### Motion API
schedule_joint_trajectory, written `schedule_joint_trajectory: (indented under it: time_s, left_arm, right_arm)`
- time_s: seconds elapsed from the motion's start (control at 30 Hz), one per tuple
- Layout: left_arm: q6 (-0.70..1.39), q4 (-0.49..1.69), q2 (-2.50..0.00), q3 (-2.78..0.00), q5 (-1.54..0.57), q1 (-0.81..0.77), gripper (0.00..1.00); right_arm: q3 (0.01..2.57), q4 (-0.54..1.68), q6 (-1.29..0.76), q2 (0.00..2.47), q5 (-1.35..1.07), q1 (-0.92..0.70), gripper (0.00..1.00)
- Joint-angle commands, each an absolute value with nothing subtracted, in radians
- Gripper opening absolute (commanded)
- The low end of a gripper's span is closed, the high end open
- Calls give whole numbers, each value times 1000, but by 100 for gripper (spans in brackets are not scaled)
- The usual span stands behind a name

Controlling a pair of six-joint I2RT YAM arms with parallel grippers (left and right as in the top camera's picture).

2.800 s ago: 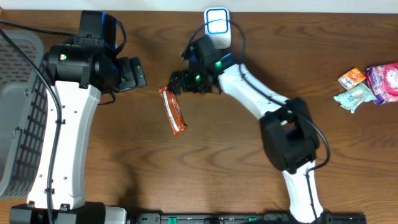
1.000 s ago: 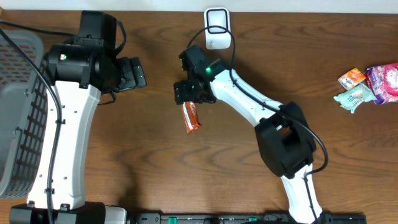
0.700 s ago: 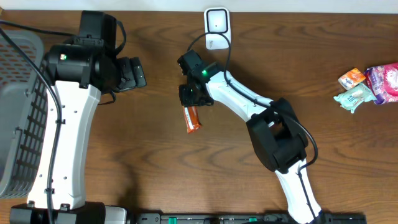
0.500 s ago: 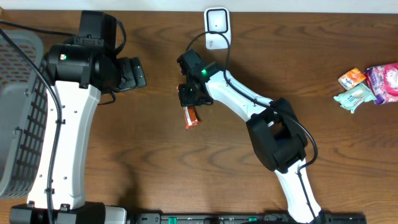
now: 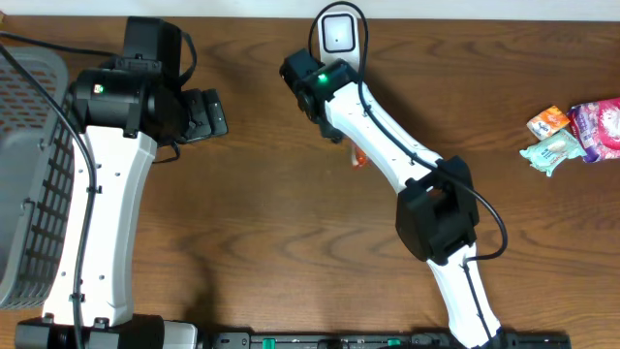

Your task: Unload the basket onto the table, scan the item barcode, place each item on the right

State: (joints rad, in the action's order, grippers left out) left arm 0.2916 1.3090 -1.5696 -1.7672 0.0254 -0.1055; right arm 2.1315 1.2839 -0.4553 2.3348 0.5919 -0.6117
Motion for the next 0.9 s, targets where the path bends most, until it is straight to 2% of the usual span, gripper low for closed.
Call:
schedule_joint_trajectory:
  time_s: [0.0, 0.3, 0.47, 0.57, 0.6, 0.87]
  left_arm:
    - [300, 1312, -1576, -1766, 26, -102, 97]
    - [300, 1312, -1576, -1766, 26, -102, 98]
    - [300, 1312, -1576, -1766, 26, -102, 98]
    - [300, 1312, -1576, -1766, 26, -102, 98]
    - [300, 1312, -1576, -1766, 26, -102, 98]
    - [300, 1312, -1576, -1766, 26, -102, 98]
  right_arm:
    - [2044, 1254, -448, 2344, 888, -603, 1]
    - [1811, 1084, -448, 2344, 840, -603, 2]
    - [1827, 1085, -447, 2343, 725, -639, 29]
    - [1858, 1092, -448, 2343, 712, -667, 65]
    - [1880, 1101, -448, 2343, 698, -674, 68]
    - [2183, 1280, -448, 2343, 511, -608, 68]
